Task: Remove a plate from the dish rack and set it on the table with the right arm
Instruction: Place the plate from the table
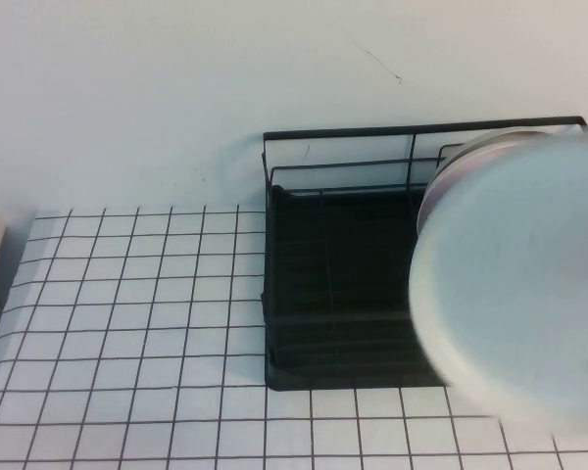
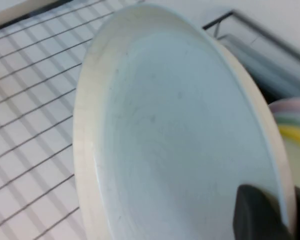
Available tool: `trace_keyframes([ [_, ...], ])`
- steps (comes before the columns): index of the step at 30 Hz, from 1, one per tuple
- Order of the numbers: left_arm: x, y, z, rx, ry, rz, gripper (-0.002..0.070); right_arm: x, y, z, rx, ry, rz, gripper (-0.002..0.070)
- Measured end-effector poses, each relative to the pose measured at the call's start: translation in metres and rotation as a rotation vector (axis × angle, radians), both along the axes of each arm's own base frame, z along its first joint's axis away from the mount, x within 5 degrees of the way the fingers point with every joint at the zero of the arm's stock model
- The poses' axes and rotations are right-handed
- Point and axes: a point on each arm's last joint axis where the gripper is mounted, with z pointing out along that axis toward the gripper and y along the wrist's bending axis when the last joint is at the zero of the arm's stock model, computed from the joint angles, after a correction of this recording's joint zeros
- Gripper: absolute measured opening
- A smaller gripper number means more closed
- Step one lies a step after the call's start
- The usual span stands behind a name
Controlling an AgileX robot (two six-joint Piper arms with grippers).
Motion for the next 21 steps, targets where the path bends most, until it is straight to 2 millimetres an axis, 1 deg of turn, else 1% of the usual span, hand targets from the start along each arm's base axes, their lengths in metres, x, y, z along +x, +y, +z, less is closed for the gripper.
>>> trace_keyframes([
  [2,0.0,0.0,0.0,0.0,0.0,0.0,-0.0004,-0.012,0.002,-0.026,0.046,0.148,-0.014,0.009],
  [4,0.0,0.0,0.0,0.0,0.0,0.0,-0.0004,-0.019,0.004,-0.063,0.088,0.301,-0.033,0.009],
  [5,0.0,0.0,0.0,0.0,0.0,0.0,-0.0004,-0.02,0.004,-0.079,0.105,0.347,-0.047,0.009],
  [6,0.0,0.0,0.0,0.0,0.0,0.0,-0.0004,-0.021,0.005,-0.099,0.128,0.401,-0.074,0.009],
  [9,0.0,0.0,0.0,0.0,0.0,0.0,-0.0004,-0.021,0.004,-0.151,0.213,0.506,-0.2,0.009],
  [10,0.0,0.0,0.0,0.0,0.0,0.0,-0.0004,-0.019,0.004,-0.159,0.24,0.51,-0.241,0.009],
  [11,0.0,0.0,0.0,0.0,0.0,0.0,-0.0004,-0.018,0.003,-0.175,0.27,0.54,-0.288,0.009],
  [12,0.0,0.0,0.0,0.0,0.0,0.0,-0.0004,-0.016,0.002,-0.187,0.281,0.552,-0.323,0.009],
  [13,0.0,0.0,0.0,0.0,0.0,0.0,-0.0004,-0.014,0.001,-0.197,0.279,0.561,-0.344,0.009],
  [16,0.0,0.0,0.0,0.0,0.0,0.0,-0.0004,-0.006,-0.001,-0.219,0.254,0.594,-0.356,0.0091],
  [17,0.0,0.0,0.0,0.0,0.0,0.0,-0.0004,-0.004,-0.001,-0.223,0.251,0.603,-0.355,0.0097],
  [19,0.0,0.0,0.0,0.0,0.0,0.0,-0.0004,0.002,-0.001,-0.233,0.251,0.626,-0.358,0.0127],
  [21,0.0,0.0,0.0,0.0,0.0,0.0,-0.0004,0.007,-0.001,-0.243,0.245,0.646,-0.351,0.0197],
])
